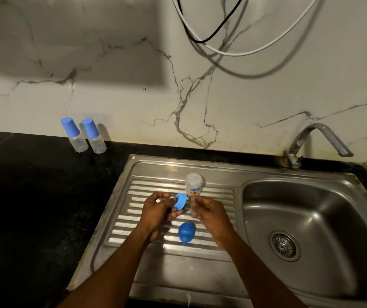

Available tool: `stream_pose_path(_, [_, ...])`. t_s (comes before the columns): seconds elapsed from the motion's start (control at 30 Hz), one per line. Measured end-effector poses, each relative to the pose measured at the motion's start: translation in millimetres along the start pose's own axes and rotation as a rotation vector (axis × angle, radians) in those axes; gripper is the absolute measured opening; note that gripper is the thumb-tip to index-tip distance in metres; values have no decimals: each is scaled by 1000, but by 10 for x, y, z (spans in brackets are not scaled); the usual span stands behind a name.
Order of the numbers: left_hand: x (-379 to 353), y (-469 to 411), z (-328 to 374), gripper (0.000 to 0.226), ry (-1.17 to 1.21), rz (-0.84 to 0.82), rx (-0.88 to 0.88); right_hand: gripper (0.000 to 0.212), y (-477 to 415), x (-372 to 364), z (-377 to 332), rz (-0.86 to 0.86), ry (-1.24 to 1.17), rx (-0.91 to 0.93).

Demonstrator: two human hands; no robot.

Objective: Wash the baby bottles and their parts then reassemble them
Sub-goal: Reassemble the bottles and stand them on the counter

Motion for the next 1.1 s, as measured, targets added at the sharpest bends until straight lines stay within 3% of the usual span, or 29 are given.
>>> stream_pose_path(0.1, [-11, 91, 48, 14, -26, -34, -26, 17, 42, -67, -62, -49, 313, -25])
stream_pose_path(0.23, [20, 161, 101, 12, -124, -100, -93, 19, 91, -202, -253, -34, 733, 141])
stream_pose_path(0.37, [72, 242, 147, 17, -287, -166, -167, 47, 155, -328, -323, 34, 767, 133])
stream_pose_path(0.6, [217, 407, 224, 18, -344, -249, -204, 84, 378, -377, -358, 77, 615, -22])
stream_pose_path(0.77, [280, 498, 218, 17, -418, -325, -219, 80, 559, -454, -317, 81, 613, -19])
stream_pose_path(0.93, [249, 591, 192, 19, -464, -415, -226, 48, 696, -562, -333, 78, 686, 78])
stream_pose_path(1.1, [243, 677, 229, 19, -416, -382, -207, 48, 750, -585, -452, 46, 772, 188])
Point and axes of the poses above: each hand's wrist, its own y-axis away from the middle knuckle, its own x-axis out of the back of the hand, z = x × y, the point moved 4 cm from there along -y, towards the middle knuckle, and after that the axes turned 10 degrees about -y, right-handed, at the moved point
